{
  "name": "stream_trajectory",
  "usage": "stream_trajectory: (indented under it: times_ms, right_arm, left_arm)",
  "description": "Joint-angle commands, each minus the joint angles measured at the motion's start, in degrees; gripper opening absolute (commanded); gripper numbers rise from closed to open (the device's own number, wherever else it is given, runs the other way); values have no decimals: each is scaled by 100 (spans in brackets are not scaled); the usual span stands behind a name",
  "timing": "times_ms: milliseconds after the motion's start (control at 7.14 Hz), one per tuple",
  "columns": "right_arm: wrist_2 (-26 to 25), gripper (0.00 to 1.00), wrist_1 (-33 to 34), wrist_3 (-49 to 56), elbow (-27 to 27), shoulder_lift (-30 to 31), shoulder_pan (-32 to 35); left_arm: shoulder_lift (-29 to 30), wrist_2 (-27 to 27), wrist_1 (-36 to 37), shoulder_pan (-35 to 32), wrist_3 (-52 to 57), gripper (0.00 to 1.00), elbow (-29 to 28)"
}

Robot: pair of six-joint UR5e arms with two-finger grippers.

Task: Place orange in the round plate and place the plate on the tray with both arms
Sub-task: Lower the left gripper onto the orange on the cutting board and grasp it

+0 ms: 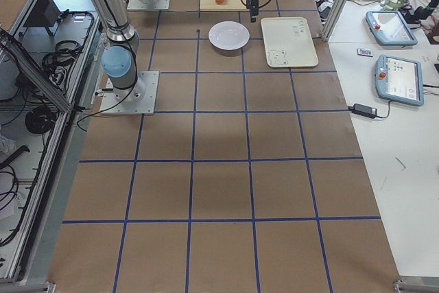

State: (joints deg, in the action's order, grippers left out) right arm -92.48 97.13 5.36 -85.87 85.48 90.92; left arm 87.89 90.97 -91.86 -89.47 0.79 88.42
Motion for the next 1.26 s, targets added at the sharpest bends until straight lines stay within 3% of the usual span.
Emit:
stream_trajectory:
  times_ms: [0,420,700,1120]
  right_arm:
    - [2,100,-1,0,0,3,5]
    - [2,100,-1,0,0,4,5]
    - [2,100,-10,0,-9,12,5]
    - [2,100,8,0,-70,12,14]
  left_arm:
    - [9,-26,2,8,9,100,17]
    - [307,0,63,69,26,100,691]
    - [570,471,420,376,52,100,1508]
    - [1140,756,1292,404,2110,100,2039]
